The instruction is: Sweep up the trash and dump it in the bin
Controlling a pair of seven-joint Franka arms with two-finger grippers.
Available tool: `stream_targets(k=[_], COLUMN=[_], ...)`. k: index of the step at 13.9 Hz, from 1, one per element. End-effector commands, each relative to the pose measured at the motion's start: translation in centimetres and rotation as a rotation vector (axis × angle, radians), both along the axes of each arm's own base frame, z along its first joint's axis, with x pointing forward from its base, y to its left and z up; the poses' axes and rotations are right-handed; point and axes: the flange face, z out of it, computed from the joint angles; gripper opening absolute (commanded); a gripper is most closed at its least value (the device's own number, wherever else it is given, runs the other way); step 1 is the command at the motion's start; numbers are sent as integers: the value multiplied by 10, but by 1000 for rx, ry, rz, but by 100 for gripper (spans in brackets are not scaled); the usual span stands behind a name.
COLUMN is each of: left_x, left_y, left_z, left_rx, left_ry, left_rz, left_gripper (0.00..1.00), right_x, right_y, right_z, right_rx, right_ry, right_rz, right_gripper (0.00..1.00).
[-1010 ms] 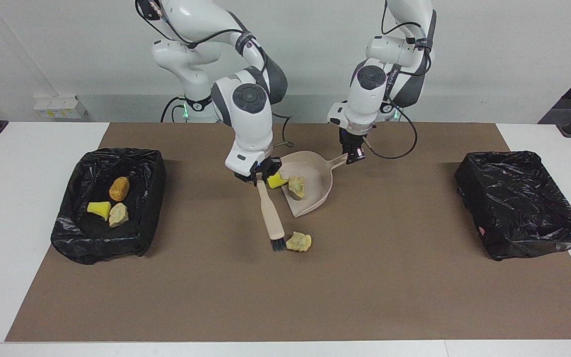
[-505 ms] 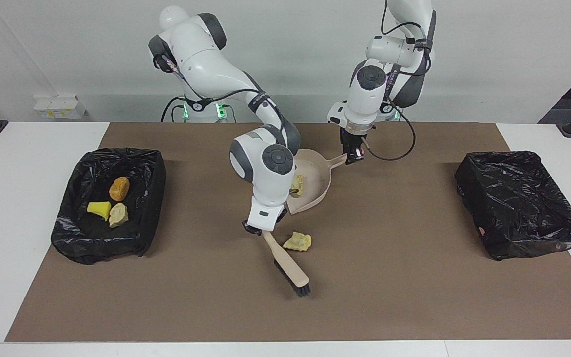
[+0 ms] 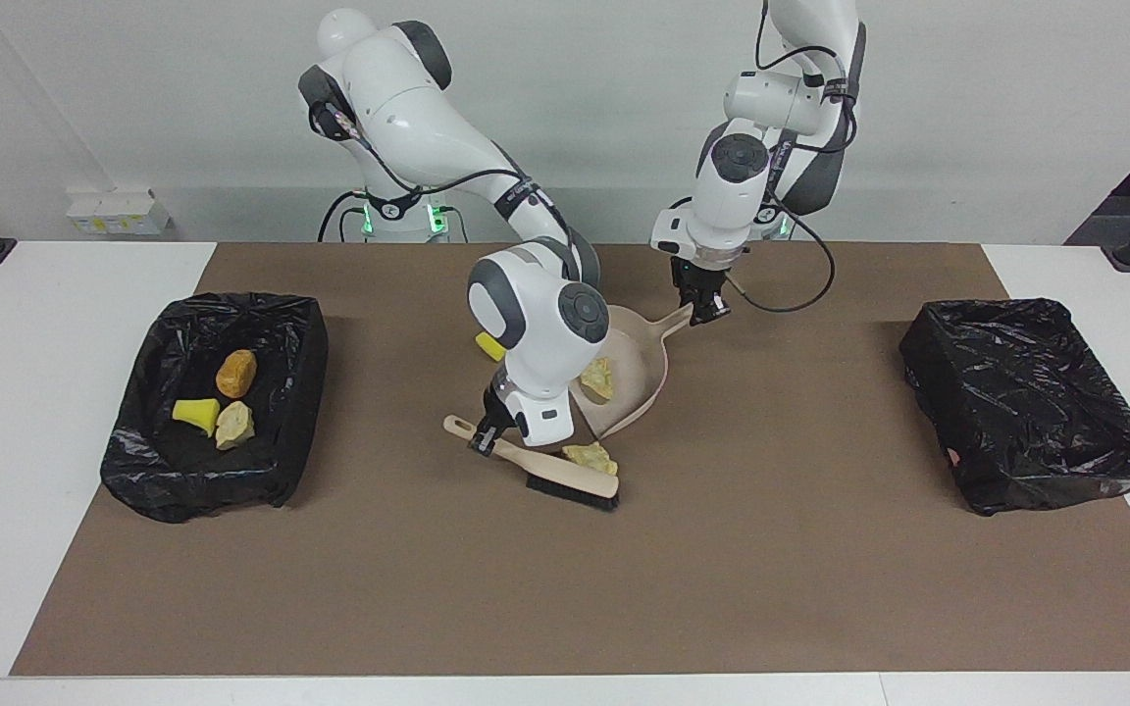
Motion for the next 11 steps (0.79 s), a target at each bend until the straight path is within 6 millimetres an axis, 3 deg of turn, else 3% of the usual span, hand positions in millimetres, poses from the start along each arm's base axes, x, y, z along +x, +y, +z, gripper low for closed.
stream_targets(k=[1, 3, 5, 8, 9, 11], left_x=[2, 2, 2, 2, 3, 2], left_y=[13, 13, 13, 13, 13, 13], left_z=[-2, -2, -2, -2, -2, -2], left_rx=[8, 8, 5, 3, 2, 2], left_ry=[14, 14, 16, 16, 14, 16], left_rz=[62, 62, 63, 64, 64, 60], left_gripper=[0, 0, 0, 0, 0, 0], right_x=[-28, -51, -87, -128, -142, -160], right_y=[-11, -13, 5, 47, 61, 69], right_z=[11, 12, 9, 13, 19, 34], right_rx=[-87, -101, -46, 8, 3, -20], right_ry=[74, 93, 109, 120, 110, 127], right_rz=[131, 124, -19, -218, -260, -332], right_gripper=[0, 0, 0, 0, 0, 0])
